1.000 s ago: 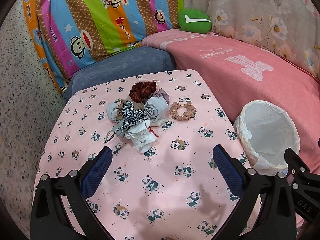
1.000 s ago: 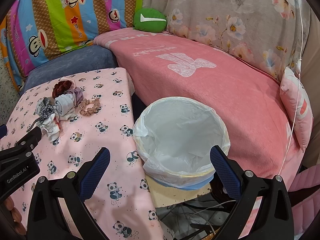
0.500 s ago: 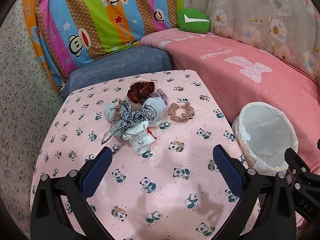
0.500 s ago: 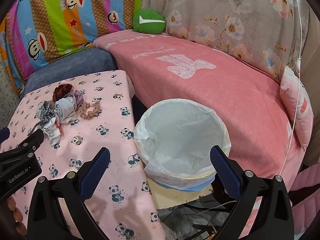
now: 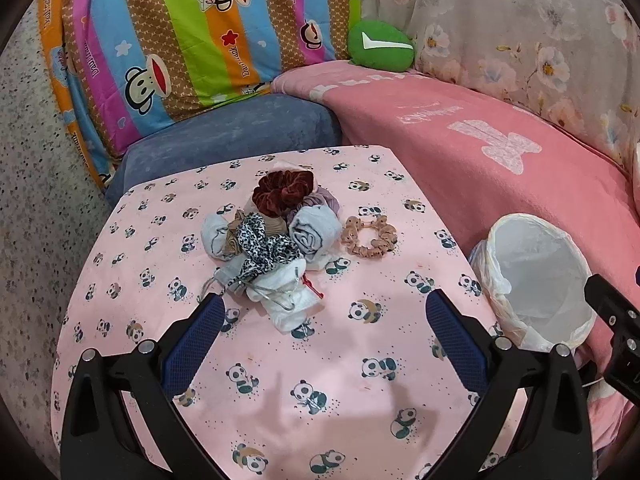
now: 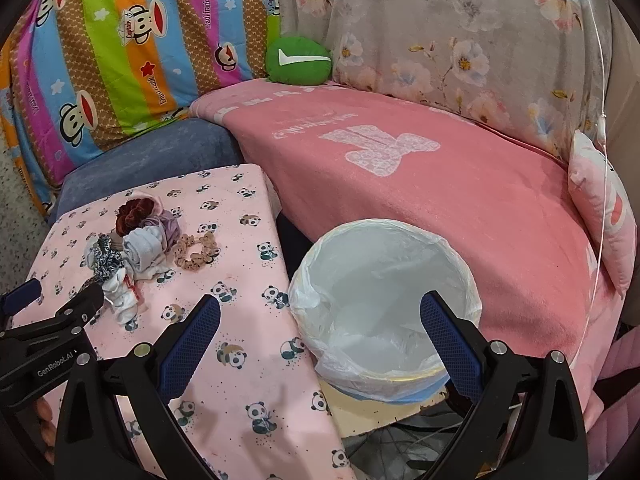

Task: Collect trash
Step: 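Grasp the leopard-print scrunchie with the left tool while the right tool grasps a light blue sock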

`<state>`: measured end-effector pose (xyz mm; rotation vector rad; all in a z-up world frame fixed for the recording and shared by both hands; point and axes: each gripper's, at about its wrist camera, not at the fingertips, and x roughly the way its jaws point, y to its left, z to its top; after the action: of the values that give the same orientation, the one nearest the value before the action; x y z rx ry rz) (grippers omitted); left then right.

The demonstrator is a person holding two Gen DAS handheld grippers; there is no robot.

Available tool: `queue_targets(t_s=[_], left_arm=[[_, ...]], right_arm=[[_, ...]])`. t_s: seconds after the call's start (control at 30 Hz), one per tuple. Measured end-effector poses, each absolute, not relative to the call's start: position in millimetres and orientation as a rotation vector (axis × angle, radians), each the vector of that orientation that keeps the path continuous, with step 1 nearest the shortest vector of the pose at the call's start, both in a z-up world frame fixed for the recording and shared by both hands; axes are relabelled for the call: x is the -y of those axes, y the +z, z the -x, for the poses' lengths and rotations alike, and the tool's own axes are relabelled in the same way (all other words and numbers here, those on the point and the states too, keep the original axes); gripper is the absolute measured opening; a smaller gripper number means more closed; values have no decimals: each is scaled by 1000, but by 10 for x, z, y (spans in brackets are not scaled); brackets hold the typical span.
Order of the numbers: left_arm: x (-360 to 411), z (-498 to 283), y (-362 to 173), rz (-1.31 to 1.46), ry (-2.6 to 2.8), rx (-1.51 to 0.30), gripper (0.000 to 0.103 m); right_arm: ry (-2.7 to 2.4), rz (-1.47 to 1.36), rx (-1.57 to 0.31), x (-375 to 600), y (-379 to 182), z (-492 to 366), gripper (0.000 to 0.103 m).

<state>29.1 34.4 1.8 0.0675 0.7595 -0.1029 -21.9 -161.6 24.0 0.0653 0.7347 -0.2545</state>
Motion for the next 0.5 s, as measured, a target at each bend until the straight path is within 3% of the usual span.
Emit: queue_targets(t_s=[0.5], left_arm=[[-1057, -939, -297, -5, -94, -807, 96]], right_arm=[[-169, -82, -715, 1083, 90, -407, 98]])
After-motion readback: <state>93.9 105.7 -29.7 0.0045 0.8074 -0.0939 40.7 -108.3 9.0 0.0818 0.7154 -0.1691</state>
